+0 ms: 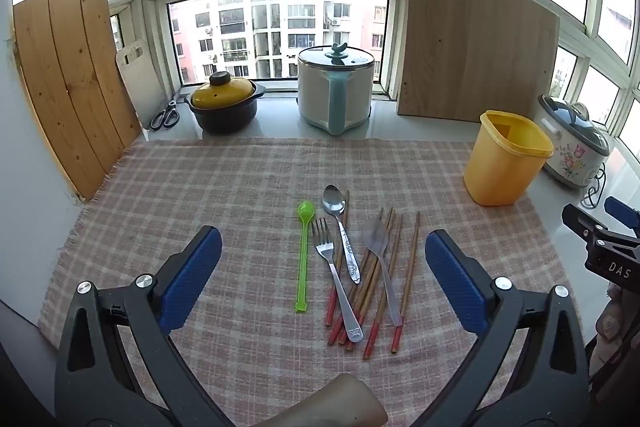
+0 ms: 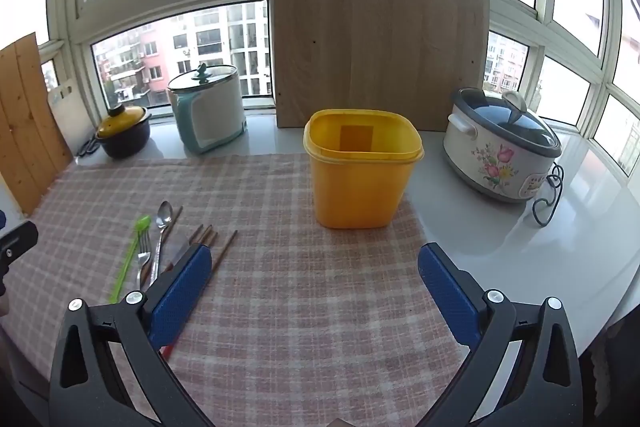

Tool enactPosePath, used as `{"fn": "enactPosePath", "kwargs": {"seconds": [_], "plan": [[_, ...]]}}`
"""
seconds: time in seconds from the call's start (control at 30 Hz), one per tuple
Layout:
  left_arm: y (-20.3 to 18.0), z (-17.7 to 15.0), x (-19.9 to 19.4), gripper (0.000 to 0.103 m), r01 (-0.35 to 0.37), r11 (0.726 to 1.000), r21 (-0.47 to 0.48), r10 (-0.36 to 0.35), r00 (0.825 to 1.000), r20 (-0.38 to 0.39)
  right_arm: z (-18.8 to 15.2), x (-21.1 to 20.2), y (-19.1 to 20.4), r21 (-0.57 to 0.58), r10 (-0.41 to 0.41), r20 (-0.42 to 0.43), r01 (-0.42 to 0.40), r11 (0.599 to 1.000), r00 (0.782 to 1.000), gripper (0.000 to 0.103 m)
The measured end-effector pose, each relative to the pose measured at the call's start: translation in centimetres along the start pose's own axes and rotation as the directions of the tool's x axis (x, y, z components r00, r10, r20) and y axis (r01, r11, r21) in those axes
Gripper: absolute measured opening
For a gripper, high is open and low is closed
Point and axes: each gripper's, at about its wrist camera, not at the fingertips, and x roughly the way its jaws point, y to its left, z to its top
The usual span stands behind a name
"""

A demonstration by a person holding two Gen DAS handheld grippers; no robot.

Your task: Organize utensils

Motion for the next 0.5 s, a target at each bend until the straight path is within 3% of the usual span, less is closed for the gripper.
{"fn": "enactPosePath", "kwargs": {"seconds": [0.5], "plan": [[0.22,0.33,0.30,0.103,0.000,1.000,-0.024,0.000,1.000,0.003,0.03,-0.05,0.66,-0.009,0.017,0.009,-0.017,1.000,1.000,0.102]]}}
